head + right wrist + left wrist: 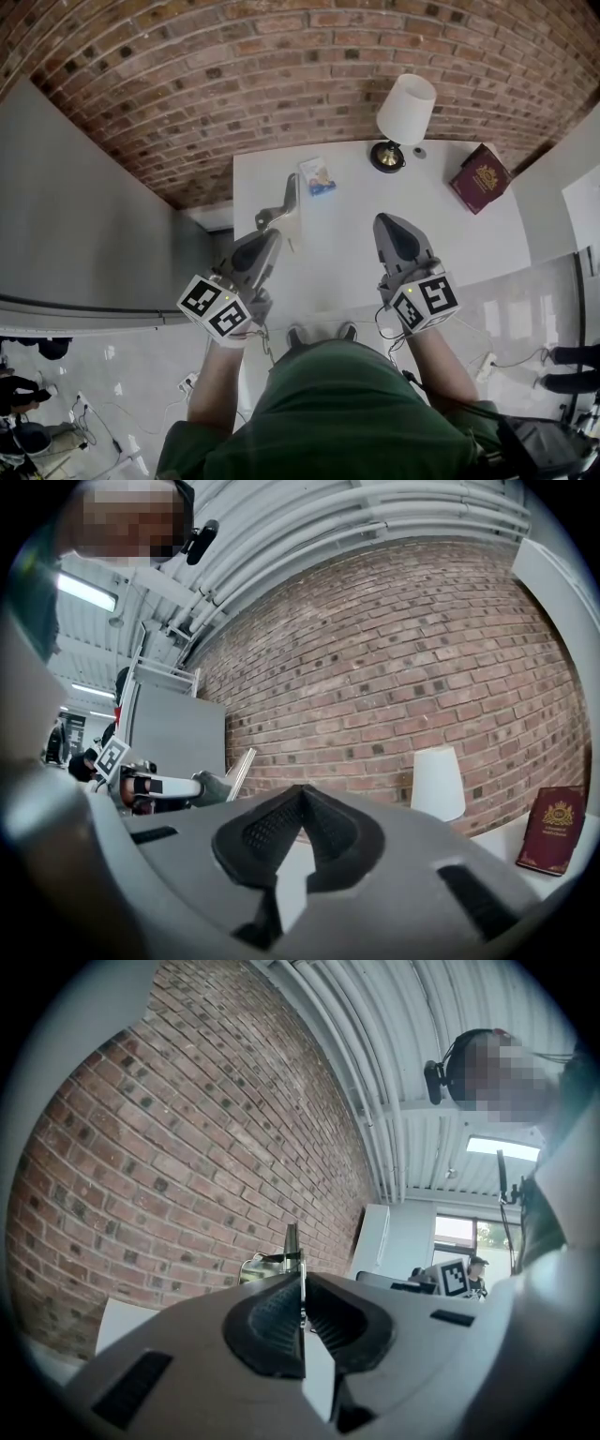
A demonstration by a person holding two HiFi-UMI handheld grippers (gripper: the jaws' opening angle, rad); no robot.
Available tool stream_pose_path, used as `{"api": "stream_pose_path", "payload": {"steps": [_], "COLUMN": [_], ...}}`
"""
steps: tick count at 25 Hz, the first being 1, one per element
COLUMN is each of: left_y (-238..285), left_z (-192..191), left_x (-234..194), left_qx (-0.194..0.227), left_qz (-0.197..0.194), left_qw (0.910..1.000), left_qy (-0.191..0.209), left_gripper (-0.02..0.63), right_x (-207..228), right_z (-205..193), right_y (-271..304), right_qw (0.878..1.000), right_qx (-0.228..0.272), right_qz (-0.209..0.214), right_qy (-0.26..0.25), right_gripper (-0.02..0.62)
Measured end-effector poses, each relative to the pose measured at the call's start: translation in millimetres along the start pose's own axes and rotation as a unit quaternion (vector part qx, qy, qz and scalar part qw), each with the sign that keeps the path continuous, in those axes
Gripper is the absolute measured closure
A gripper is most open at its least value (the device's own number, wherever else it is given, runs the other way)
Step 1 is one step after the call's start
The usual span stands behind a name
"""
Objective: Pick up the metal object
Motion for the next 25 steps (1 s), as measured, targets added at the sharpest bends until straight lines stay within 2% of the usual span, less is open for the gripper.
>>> {"api": "stream_pose_path", "payload": {"steps": [25], "left_y": [-6.9], "left_z": [-0.7], "left_x": [2.5], "left_qx": [-0.002], "left_qz": [-0.004], "left_qw": [1.0000], "left_qy": [-0.001], "left_gripper": [0.598], "right_x": [-0.3], "right_z": [1.5], "right_y": [-7.3], "right_qw": [1.000], "right_qx": [-0.006], "right_qz": [-0.005], "right_qy": [-0.008], "right_gripper": [0.592]}}
Point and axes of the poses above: the fingertips, and each gripper's own axes: y forward along the fingers, x to its right, z out of its top, the point moved 7 cm from there along -y, backward along the fingers, and after that the axes turned 9 degrees about x, right-handed, at the moved point
